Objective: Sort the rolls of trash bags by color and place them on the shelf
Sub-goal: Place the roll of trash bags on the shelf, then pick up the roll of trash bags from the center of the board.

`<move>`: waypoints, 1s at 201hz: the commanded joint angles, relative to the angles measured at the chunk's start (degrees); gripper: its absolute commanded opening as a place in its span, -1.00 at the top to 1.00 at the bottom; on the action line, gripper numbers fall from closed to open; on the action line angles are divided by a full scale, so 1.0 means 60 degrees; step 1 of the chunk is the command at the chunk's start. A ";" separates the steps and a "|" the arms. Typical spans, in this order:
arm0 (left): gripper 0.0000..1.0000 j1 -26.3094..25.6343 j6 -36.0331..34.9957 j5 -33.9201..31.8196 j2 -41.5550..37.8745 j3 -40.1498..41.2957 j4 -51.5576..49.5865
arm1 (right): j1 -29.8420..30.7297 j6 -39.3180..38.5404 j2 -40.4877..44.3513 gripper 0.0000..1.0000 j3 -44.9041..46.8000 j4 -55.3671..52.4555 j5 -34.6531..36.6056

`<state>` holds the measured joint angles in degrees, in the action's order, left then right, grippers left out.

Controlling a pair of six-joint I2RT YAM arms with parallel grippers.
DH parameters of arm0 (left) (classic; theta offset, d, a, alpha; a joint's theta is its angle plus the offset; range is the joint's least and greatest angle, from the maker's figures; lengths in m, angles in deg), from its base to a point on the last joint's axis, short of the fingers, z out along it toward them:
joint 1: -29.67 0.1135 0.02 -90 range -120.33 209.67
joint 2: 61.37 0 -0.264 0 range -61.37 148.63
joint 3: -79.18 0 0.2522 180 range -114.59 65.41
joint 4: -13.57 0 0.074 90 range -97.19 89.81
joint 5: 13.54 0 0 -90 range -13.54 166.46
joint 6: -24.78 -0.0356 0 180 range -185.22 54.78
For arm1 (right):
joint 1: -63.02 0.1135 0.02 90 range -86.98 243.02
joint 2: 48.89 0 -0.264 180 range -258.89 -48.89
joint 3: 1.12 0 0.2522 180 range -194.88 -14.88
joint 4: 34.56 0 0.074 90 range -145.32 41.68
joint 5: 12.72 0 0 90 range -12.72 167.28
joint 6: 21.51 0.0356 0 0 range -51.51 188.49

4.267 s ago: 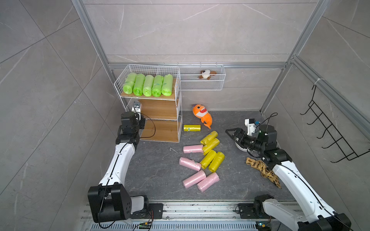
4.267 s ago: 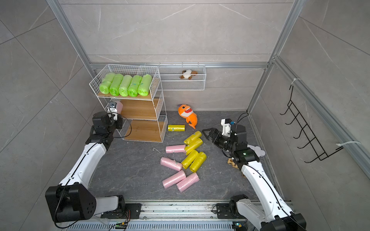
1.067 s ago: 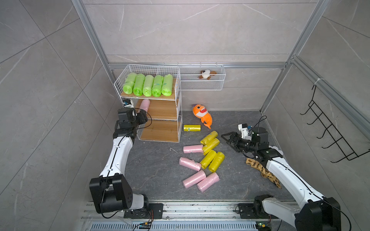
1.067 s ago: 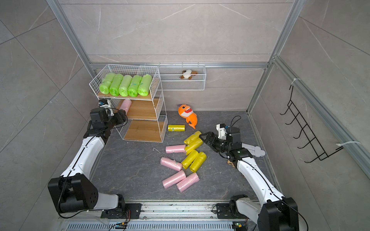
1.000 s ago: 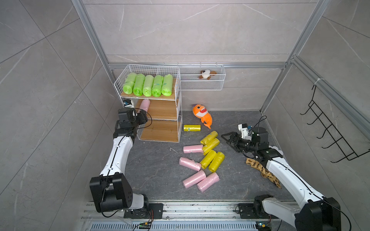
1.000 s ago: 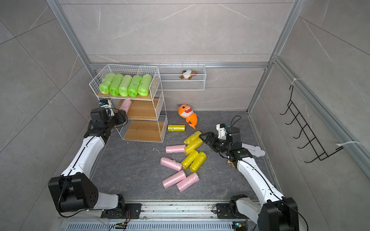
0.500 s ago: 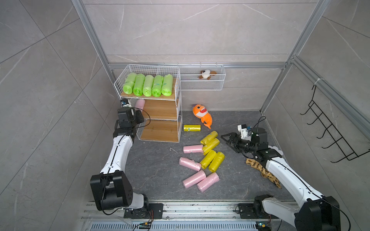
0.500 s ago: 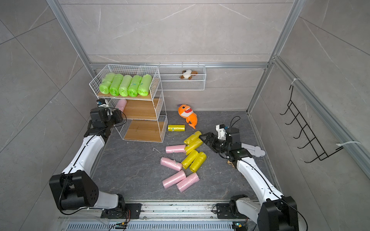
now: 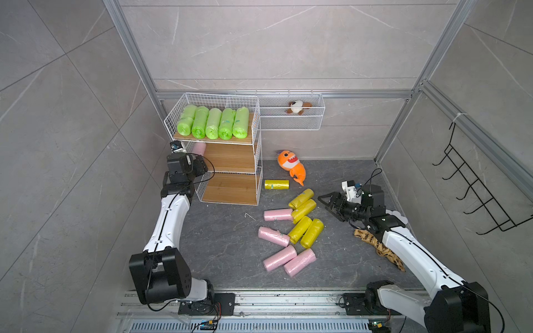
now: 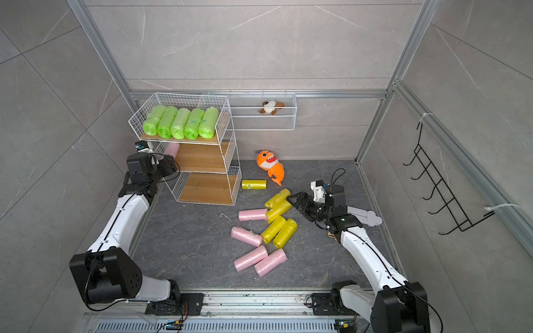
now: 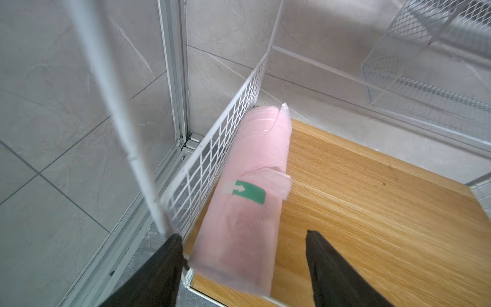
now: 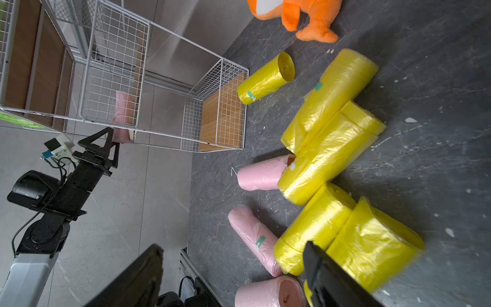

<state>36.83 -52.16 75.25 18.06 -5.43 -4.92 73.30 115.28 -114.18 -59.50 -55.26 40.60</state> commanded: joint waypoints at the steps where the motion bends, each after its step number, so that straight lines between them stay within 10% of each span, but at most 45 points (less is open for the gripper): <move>1: -0.61 0.0046 0.0559 0.0567 -0.1136 0.0346 0.0222 | 0.0104 -0.0378 -0.0154 -0.73 -0.0111 -0.0650 0.0102; 97: -0.52 -0.0447 0.3567 0.3396 -0.5362 0.4356 -0.0222 | 0.1451 -0.2616 -0.0709 -0.67 0.0015 -0.4689 0.0130; 201: -0.50 -0.5602 0.4005 0.1198 -0.4751 0.5919 0.0088 | 0.4067 0.0437 -0.1022 -0.72 0.1819 -0.3977 0.0160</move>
<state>5.25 -29.01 86.02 -12.69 30.89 -8.57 95.88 110.93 -118.66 -49.06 -84.79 42.30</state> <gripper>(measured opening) 0.748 0.859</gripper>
